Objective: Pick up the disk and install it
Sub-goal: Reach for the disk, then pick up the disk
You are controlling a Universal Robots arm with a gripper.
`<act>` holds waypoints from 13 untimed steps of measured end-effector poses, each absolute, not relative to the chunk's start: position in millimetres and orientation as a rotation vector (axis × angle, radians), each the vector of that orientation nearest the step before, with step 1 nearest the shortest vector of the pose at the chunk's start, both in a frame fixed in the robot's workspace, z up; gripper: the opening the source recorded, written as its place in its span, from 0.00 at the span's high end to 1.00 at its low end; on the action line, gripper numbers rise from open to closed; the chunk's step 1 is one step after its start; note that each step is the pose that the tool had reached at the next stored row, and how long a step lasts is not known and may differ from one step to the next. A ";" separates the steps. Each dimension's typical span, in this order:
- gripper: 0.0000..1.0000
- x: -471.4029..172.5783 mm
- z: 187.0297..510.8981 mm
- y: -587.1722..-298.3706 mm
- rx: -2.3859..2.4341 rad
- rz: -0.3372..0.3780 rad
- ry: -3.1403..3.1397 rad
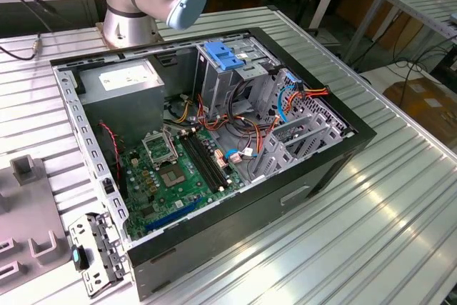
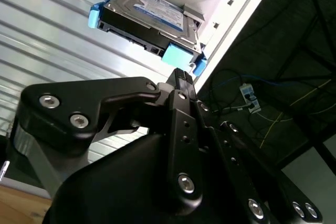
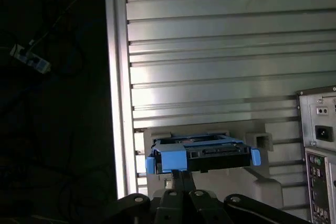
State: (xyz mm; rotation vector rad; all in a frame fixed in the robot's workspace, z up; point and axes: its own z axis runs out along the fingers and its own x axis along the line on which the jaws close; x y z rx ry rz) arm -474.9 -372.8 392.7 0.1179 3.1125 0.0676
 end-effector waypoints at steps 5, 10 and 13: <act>0.89 -475.4 392.7 -372.7 0.118 0.068 3.112; 0.89 -475.6 392.7 -372.7 0.118 0.068 3.112; 0.89 -475.6 392.7 -372.7 0.118 0.068 3.112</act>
